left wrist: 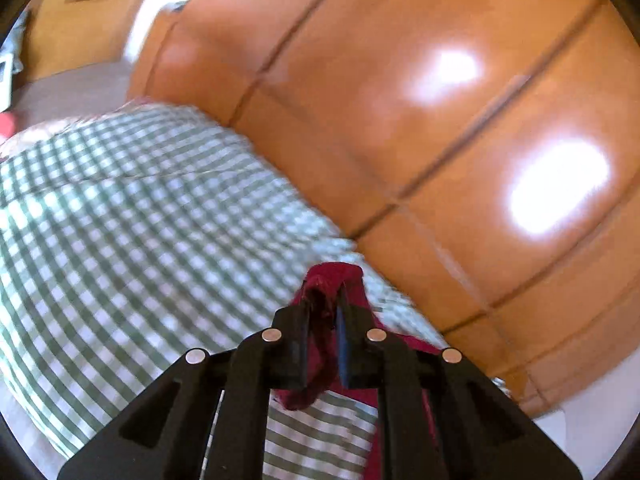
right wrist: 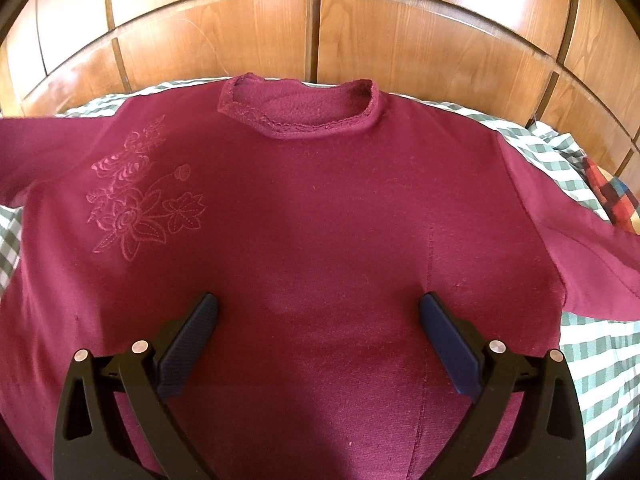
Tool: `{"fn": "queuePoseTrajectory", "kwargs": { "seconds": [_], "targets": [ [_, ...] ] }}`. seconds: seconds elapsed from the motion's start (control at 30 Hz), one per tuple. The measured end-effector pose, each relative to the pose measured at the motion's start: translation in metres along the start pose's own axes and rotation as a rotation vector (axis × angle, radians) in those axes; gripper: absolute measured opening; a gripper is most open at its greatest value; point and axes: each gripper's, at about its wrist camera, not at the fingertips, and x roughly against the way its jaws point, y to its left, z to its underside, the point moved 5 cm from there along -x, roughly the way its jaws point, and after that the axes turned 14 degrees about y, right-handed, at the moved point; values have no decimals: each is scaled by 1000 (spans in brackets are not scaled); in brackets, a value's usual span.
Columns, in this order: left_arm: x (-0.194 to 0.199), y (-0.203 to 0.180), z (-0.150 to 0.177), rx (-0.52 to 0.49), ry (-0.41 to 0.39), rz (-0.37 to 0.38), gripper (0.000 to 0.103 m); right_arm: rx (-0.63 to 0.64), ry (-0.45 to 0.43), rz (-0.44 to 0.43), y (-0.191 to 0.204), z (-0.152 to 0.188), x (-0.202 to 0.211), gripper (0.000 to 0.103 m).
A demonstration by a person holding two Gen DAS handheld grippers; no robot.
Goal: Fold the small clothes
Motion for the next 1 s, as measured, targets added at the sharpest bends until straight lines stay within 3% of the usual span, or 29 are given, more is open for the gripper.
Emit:
{"fn": "queuePoseTrajectory", "kwargs": {
  "seconds": [0.1,0.23,0.3,0.33,0.37,0.4,0.5,0.6,0.73,0.83,0.93,1.0],
  "targets": [
    [-35,49,-18,131,57,-92,9,3,0,1,0,0,0,99],
    [-73,96,-27,221,114,-193,11,3,1,3,0,0,0,99],
    [-88,116,-29,257,137,-216,19,3,1,4,0,0,-1,99],
    [-90,122,-27,270,134,-239,29,4,2,5,0,0,-1,99],
    [-90,130,-25,293,126,-253,46,4,2,7,0,0,-1,99],
    [-92,136,-24,311,120,-229,53,5,2,9,0,0,-1,99],
    [-87,154,-13,357,88,-164,59,6,3,9,0,0,-2,99],
    [-87,160,5,351,99,-156,58,7,3,12,0,0,-2,99],
    [-101,150,27,257,101,-182,58,8,3,14,0,0,-2,99],
    [-112,138,29,191,148,-230,11,9,4,15,-1,0,-3,99],
    [-110,128,23,159,125,-297,9,9,4,15,-1,0,-3,99],
    [-98,124,16,166,84,-297,8,9,3,15,0,0,-3,99]
  ]
}}
